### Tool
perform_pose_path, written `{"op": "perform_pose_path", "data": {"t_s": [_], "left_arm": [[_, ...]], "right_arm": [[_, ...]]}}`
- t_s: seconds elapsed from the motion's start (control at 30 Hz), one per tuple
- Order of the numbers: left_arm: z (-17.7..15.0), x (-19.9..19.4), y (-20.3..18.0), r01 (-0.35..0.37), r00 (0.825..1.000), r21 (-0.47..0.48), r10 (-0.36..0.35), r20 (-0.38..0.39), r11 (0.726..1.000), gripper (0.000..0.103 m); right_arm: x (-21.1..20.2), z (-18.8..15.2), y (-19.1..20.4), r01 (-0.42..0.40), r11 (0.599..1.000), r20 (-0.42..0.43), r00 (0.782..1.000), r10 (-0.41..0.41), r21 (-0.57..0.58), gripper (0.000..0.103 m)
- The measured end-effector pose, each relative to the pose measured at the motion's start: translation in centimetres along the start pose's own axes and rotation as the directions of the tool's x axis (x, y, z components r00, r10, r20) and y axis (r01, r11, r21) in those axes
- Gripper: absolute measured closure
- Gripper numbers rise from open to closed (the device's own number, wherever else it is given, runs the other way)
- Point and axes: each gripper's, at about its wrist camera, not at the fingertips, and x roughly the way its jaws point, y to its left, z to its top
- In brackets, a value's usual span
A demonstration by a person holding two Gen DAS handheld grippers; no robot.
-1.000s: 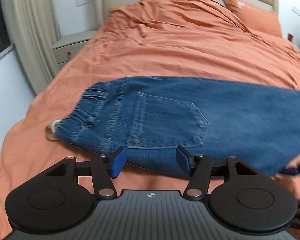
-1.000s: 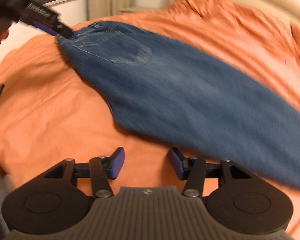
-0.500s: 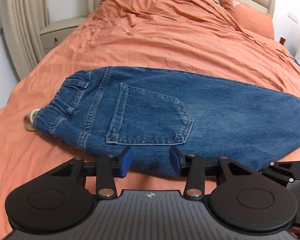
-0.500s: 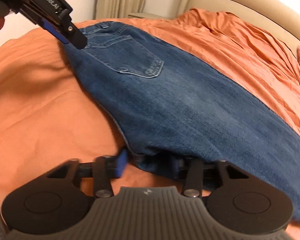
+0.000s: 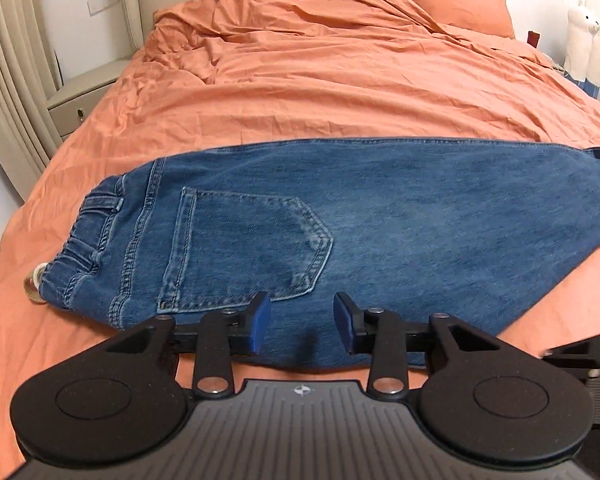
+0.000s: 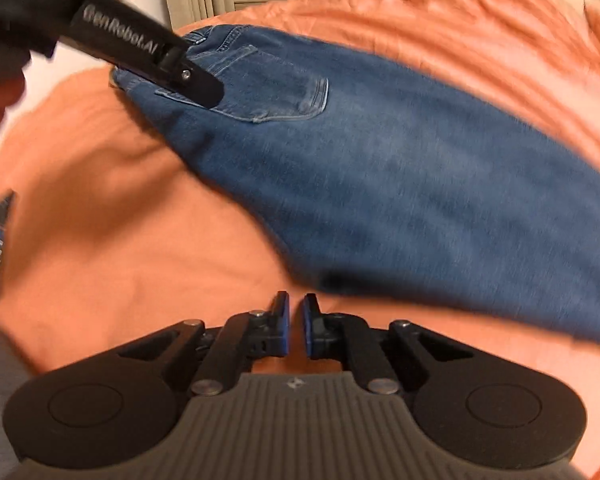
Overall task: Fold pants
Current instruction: 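Grasp the folded leg end with the right tool and lift it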
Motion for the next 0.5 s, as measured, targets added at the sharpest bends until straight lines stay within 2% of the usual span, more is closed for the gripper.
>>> {"op": "perform_pose_path", "data": {"t_s": [0.13, 0.23, 0.27, 0.3, 0.37, 0.5], "left_arm": [[1.4, -0.5, -1.0, 0.012, 1.000, -0.003, -0.012, 0.010, 1.000, 0.059], [2.9, -1.0, -2.1, 0.016, 1.000, 0.003, -0.016, 0.024, 1.000, 0.059], [3.4, -1.1, -2.4, 0.022, 0.999, 0.001, -0.022, 0.027, 1.000, 0.059], [4.0, -1.2, -2.7, 0.027, 0.999, -0.006, -0.027, 0.029, 1.000, 0.059], [5.1, -1.0, -3.4, 0.032, 0.999, -0.023, -0.031, 0.030, 0.999, 0.059], [7.0, 0.8, -5.2, 0.021, 1.000, -0.030, -0.020, 0.013, 0.999, 0.059]], "right_arm": [[-4.8, -0.2, -3.6, 0.011, 0.995, 0.089, 0.996, -0.020, 0.101, 0.099], [-8.5, 0.4, -8.8, 0.046, 0.973, 0.137, 0.987, -0.078, 0.225, 0.096], [-9.9, 0.5, -10.9, 0.060, 0.960, 0.148, 0.984, -0.104, 0.272, 0.092], [-11.1, 0.5, -13.1, 0.074, 0.946, 0.152, 0.980, -0.127, 0.316, 0.086], [-13.8, -0.1, -17.8, 0.100, 0.907, 0.158, 0.971, -0.179, 0.410, 0.084], [-18.6, -2.8, -27.8, 0.144, 0.784, 0.150, 0.946, -0.289, 0.604, 0.082]]}}
